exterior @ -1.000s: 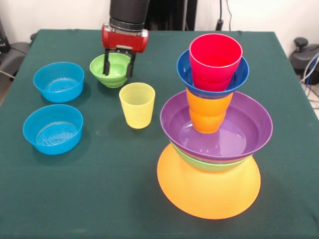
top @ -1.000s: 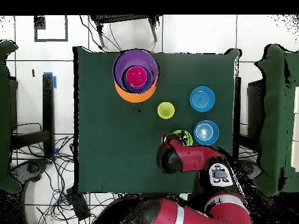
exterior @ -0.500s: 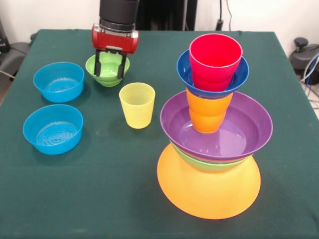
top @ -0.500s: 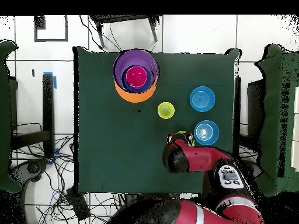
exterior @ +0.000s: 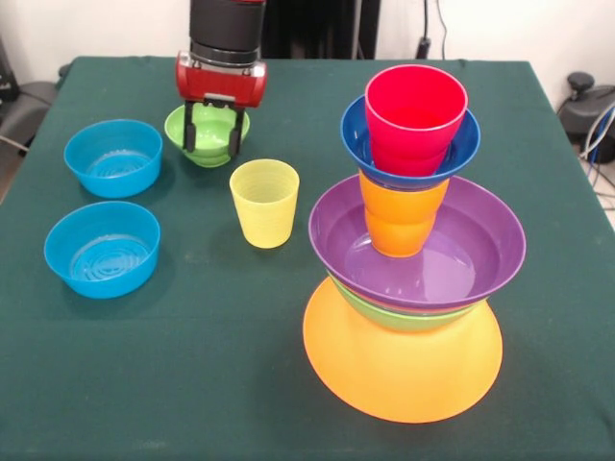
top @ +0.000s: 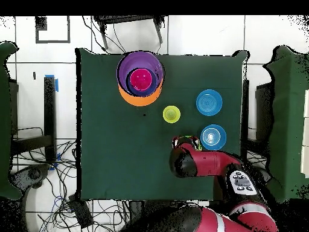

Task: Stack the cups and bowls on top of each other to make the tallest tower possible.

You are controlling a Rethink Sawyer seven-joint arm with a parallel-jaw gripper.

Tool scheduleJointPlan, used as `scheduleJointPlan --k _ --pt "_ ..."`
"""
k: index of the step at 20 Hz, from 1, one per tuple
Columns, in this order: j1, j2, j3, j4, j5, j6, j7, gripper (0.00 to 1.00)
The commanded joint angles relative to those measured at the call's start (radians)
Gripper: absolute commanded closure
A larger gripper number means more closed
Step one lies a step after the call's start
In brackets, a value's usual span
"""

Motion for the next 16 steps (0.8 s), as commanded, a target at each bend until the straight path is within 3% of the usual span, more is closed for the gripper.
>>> scheduleJointPlan --k 1,16 --pt "-0.011 0.003 0.144 0.043 0.037 0.156 0.072 0.0" --pt "0.072 -0.023 0.042 0.044 0.066 0.126 0.123 0.0"
